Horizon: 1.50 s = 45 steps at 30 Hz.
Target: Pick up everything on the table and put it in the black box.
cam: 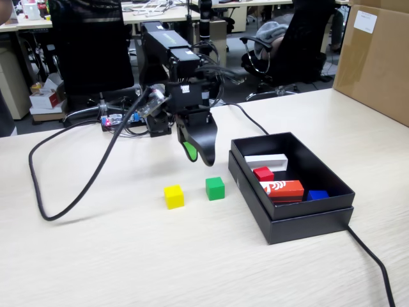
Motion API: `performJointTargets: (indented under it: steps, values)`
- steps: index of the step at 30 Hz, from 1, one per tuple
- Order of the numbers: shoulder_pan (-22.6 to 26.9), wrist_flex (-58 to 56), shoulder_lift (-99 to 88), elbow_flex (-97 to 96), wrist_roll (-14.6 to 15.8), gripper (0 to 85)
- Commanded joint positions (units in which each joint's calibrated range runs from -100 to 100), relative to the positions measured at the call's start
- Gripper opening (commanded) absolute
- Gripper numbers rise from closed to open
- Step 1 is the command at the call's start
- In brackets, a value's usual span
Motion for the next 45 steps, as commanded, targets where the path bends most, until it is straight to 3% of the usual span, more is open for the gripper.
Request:
performJointTargets:
  steps: [1, 15, 36, 42, 45]
  values:
    - [-0.9, 0.8, -1.5, 1.0, -0.4, 49.5]
    - [-6.4, 9.0, 2.9, -8.8, -2.4, 48.8]
    - [-5.7, 18.6, 11.8, -8.9, -2.6, 47.1]
    - [-5.8, 18.6, 12.4, -9.5, -3.0, 33.9]
    - [-6.1, 18.9, 12.4, -9.3, -3.0, 15.8]
